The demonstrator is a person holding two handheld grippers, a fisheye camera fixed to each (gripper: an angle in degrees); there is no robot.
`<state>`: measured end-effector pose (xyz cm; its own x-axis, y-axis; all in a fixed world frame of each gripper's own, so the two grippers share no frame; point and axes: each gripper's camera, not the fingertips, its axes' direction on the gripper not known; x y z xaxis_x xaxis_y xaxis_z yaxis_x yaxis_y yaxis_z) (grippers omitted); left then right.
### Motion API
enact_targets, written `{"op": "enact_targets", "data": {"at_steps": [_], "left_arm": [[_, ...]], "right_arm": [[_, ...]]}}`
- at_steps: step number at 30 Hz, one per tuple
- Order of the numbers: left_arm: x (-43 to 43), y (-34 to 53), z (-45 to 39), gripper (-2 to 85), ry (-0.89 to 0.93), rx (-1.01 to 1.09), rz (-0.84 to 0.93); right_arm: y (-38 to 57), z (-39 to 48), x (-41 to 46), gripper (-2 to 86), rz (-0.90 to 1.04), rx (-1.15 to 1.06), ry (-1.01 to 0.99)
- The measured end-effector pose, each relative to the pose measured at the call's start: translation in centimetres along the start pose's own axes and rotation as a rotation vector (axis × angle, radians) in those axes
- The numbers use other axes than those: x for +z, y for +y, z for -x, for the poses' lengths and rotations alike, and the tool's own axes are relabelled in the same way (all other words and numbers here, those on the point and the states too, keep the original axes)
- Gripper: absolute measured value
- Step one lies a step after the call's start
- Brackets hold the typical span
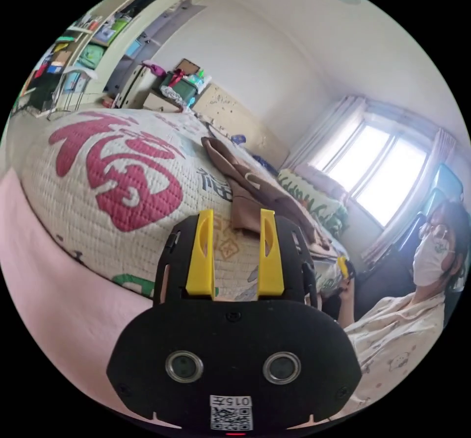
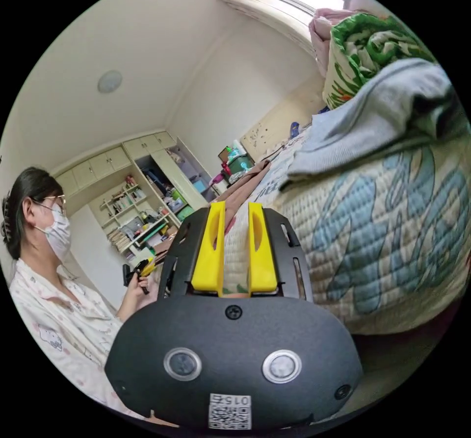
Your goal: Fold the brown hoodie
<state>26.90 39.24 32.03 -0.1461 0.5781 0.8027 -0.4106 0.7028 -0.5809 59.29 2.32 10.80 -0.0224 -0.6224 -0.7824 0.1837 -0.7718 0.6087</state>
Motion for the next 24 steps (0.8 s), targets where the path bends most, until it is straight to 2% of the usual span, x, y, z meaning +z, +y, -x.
{"op": "enact_targets", "data": {"at_steps": [2,7,11,17,24], "left_arm": [[0.2,1.2,1.4,13.6,0.08,-0.048,-0.017],[1.9,2.8,1.8,13.5,0.054,-0.021,-0.039],[4.4,3.8,3.7,10.5,0.171,-0.039,-0.035],[3.3,6.1,5.6,2.3,0.127,-0.027,-0.156],[1.4,7.7,6.4,0.2,0.037,0.098,-0.139]], "right_arm": [[0.6,-1.4,0.1,8.9,0.032,0.008,-0.035],[-2.6,-1.8,1.4,12.0,0.061,-0.024,0.012],[-4.9,-2.5,4.9,12.6,0.114,-0.06,0.052],[-6.8,-5.1,8.8,10.0,0.164,-0.08,0.034],[-7.5,-7.6,11.2,9.7,0.168,-0.114,0.108]]}}
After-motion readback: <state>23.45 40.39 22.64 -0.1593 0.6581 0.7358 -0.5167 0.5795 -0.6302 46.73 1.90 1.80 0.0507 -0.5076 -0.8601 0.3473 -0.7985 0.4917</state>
